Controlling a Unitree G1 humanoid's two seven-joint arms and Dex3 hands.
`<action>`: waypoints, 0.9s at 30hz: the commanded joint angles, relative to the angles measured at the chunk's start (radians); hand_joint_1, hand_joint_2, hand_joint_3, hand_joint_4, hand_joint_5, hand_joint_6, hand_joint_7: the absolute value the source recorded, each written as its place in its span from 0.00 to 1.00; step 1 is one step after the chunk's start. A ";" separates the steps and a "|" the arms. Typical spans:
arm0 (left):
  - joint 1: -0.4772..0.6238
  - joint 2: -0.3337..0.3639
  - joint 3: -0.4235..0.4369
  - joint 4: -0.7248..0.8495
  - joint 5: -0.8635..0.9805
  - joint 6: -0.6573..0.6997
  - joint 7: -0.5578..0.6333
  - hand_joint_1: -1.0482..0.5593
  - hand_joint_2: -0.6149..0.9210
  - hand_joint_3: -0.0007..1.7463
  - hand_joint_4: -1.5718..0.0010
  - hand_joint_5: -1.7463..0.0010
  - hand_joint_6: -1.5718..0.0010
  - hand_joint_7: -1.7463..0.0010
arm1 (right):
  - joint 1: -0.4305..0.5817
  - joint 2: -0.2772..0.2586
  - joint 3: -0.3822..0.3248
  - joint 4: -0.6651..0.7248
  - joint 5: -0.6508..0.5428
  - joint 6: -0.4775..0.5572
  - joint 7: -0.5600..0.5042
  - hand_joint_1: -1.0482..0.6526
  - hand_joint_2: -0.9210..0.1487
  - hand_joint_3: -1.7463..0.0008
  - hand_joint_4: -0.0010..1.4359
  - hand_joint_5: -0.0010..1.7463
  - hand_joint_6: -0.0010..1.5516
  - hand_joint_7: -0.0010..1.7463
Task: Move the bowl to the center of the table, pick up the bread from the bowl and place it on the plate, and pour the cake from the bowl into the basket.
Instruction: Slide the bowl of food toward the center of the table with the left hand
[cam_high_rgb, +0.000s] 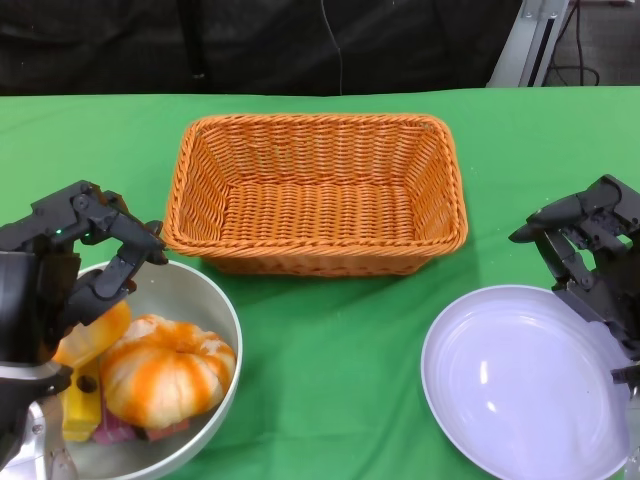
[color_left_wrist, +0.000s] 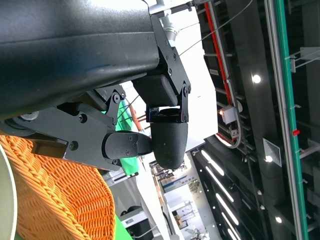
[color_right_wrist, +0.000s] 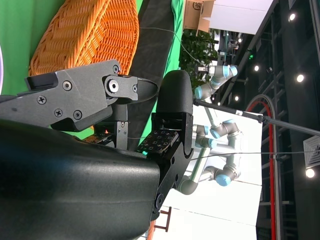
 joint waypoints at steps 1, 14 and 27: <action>-0.005 0.016 0.004 0.005 0.002 -0.002 0.015 0.56 1.00 0.21 0.48 0.14 0.46 0.33 | -0.012 -0.014 -0.005 0.006 0.011 -0.007 -0.001 0.54 0.00 0.78 0.52 0.75 0.46 0.60; -0.010 0.018 0.005 0.017 -0.001 -0.013 0.011 0.57 1.00 0.21 0.47 0.14 0.46 0.32 | -0.015 -0.013 -0.004 0.007 0.030 0.003 0.015 0.53 0.00 0.78 0.52 0.76 0.47 0.60; -0.013 0.014 0.008 0.023 -0.010 -0.015 0.014 0.58 1.00 0.21 0.48 0.14 0.46 0.33 | -0.017 -0.008 -0.007 0.014 0.018 -0.007 -0.005 0.54 0.00 0.79 0.54 0.75 0.47 0.60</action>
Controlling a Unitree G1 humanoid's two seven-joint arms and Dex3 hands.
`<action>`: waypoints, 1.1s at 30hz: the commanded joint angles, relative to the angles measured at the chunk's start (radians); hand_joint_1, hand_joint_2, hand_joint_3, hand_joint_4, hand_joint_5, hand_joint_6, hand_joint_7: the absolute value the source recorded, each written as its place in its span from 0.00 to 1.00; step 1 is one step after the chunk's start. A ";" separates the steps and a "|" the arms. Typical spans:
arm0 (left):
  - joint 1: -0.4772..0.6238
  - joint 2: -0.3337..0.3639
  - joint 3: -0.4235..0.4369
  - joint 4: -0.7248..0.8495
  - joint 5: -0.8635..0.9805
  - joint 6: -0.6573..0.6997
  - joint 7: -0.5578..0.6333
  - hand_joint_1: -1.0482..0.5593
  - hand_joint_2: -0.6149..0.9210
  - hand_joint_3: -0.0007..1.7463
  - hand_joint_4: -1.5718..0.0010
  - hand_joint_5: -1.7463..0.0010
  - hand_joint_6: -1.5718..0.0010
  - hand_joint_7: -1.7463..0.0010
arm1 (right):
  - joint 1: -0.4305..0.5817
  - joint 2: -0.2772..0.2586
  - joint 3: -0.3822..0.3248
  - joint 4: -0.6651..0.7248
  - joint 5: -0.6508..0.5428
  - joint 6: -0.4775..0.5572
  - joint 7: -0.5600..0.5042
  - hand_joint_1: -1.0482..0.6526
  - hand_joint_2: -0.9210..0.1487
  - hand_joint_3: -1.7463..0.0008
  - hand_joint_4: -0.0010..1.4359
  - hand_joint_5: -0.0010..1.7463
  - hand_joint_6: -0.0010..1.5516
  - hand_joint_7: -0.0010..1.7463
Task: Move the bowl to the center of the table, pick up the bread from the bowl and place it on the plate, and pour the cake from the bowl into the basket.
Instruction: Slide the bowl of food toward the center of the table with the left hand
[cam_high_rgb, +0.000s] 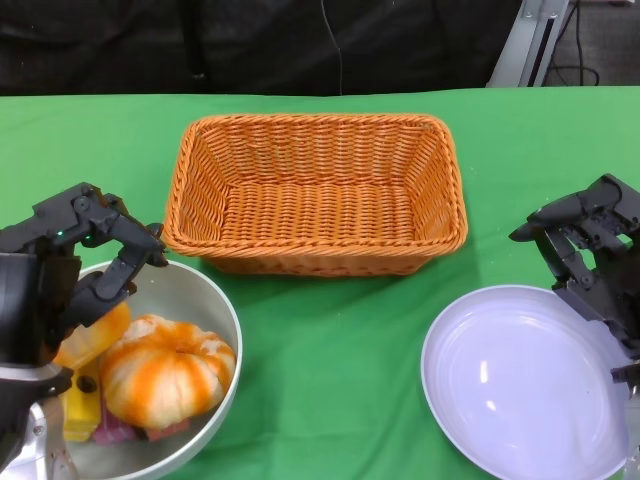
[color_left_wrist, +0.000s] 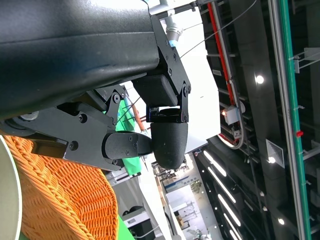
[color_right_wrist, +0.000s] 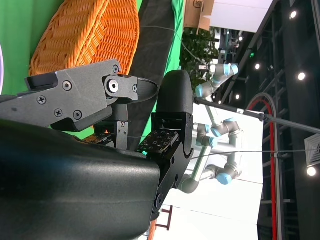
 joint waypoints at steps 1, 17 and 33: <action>-0.009 0.007 0.012 -0.003 -0.022 0.006 0.020 0.58 1.00 0.20 0.48 0.15 0.46 0.33 | -0.013 -0.009 -0.005 0.006 0.018 -0.011 0.003 0.54 0.00 0.78 0.54 0.75 0.47 0.60; -0.015 0.115 0.080 -0.096 0.017 0.175 0.099 0.48 1.00 0.11 0.50 0.46 0.36 0.82 | -0.011 -0.010 -0.002 0.007 -0.002 -0.019 -0.009 0.53 0.00 0.79 0.52 0.76 0.47 0.60; 0.044 0.268 0.099 -0.169 0.002 0.362 0.041 0.21 1.00 0.15 0.60 1.00 0.64 1.00 | -0.004 -0.009 0.004 0.001 -0.005 -0.014 -0.017 0.54 0.00 0.78 0.52 0.75 0.47 0.60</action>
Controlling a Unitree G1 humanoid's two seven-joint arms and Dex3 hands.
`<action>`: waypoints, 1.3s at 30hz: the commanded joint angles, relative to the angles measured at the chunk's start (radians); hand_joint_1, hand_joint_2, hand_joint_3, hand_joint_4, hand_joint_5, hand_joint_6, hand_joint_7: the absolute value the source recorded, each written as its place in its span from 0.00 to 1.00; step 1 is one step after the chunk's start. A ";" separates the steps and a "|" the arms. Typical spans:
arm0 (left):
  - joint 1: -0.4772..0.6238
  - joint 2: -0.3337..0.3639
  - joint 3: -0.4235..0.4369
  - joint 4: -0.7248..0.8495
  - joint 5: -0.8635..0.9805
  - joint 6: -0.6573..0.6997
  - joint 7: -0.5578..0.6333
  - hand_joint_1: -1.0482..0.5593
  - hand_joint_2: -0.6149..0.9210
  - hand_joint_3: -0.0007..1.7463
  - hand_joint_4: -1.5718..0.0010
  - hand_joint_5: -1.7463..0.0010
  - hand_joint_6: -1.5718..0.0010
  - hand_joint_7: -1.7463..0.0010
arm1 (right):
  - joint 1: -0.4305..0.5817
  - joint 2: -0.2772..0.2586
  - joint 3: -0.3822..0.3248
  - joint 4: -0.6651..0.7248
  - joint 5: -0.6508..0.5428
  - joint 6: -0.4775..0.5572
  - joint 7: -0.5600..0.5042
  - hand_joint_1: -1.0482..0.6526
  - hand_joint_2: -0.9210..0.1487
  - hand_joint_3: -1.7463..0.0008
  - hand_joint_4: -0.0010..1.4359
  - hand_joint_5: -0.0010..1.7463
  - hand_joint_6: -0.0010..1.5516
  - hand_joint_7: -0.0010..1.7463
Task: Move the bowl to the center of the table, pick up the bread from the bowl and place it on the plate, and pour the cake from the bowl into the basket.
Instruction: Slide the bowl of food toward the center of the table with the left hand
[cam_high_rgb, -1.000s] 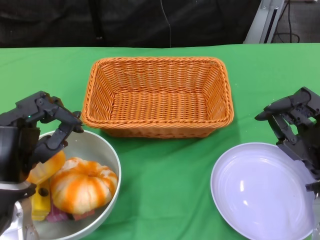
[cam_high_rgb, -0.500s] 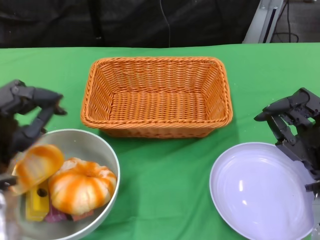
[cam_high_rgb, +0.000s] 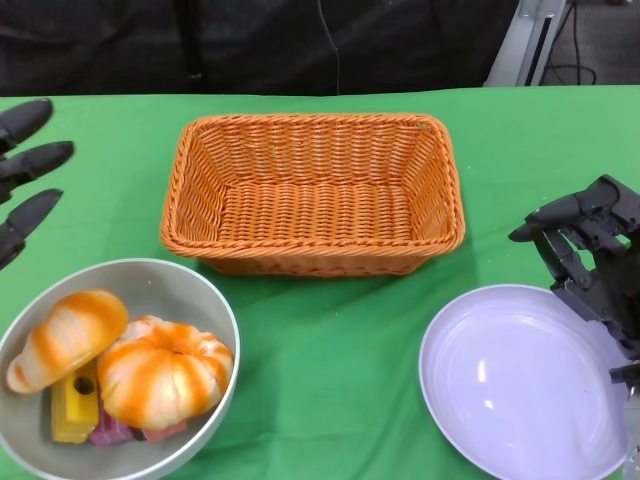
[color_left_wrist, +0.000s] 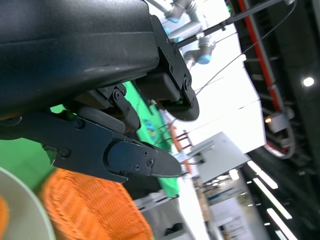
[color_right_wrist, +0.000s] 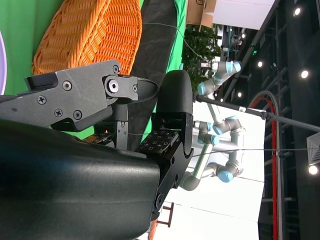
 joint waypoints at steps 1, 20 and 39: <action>0.036 0.035 0.008 -0.017 0.011 0.023 -0.010 0.20 1.00 0.16 0.61 1.00 0.64 1.00 | -0.004 -0.010 0.001 -0.004 0.013 -0.009 0.006 0.54 0.00 0.78 0.52 0.75 0.47 0.60; 0.152 0.004 0.027 0.011 -0.053 0.100 -0.052 0.13 1.00 0.26 0.74 1.00 0.78 1.00 | 0.002 -0.012 0.005 -0.019 0.011 0.007 0.007 0.55 0.00 0.76 0.52 0.76 0.46 0.60; 0.164 0.012 0.020 0.100 -0.018 0.209 -0.063 0.10 1.00 0.38 0.87 1.00 0.88 1.00 | 0.007 -0.005 0.010 -0.023 0.015 0.005 0.005 0.55 0.00 0.76 0.52 0.76 0.45 0.61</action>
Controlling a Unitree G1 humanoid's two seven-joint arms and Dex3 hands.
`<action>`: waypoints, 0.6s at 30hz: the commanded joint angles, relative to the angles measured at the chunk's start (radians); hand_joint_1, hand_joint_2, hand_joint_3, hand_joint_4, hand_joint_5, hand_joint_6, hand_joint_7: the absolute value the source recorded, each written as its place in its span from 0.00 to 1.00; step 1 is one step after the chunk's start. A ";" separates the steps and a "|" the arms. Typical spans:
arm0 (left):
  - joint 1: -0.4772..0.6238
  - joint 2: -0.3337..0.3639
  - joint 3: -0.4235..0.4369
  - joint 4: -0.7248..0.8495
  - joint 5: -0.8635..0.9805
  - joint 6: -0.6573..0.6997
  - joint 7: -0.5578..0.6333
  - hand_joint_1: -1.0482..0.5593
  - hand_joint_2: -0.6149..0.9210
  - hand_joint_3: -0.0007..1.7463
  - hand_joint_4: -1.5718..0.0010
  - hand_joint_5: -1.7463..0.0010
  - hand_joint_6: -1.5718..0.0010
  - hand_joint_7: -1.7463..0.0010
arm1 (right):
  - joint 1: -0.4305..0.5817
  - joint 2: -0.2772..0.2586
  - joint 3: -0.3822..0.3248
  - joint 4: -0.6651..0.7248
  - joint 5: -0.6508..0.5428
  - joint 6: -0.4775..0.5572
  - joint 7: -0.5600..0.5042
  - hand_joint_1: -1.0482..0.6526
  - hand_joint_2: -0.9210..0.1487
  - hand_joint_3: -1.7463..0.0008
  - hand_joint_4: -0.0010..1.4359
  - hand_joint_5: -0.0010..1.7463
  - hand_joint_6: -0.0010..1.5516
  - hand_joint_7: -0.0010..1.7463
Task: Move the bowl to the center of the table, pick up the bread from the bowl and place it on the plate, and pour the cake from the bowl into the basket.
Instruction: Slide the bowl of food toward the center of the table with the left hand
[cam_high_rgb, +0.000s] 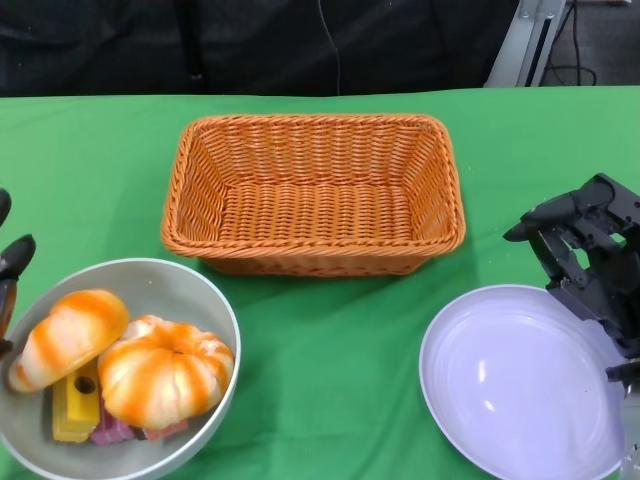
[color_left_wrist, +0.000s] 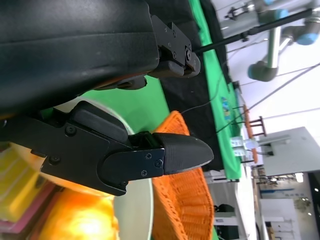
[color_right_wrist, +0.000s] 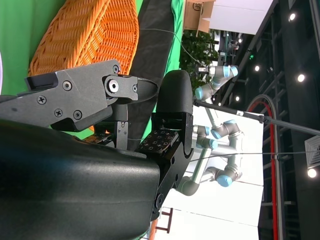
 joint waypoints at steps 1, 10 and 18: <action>-0.009 0.013 0.003 0.039 0.030 0.007 0.028 0.10 1.00 0.37 0.87 1.00 0.87 1.00 | 0.006 -0.007 -0.003 -0.010 0.002 -0.013 -0.007 0.55 0.00 0.76 0.52 0.76 0.45 0.61; -0.029 0.003 -0.001 0.096 0.048 -0.004 0.041 0.09 1.00 0.36 0.84 0.99 0.86 0.99 | 0.012 -0.011 0.006 -0.025 0.003 0.000 -0.009 0.55 0.00 0.76 0.51 0.77 0.45 0.62; -0.032 -0.012 0.001 0.125 0.033 0.000 0.026 0.11 1.00 0.36 0.84 0.99 0.87 1.00 | 0.009 -0.009 0.006 -0.017 0.002 -0.010 -0.012 0.56 0.00 0.75 0.51 0.77 0.45 0.63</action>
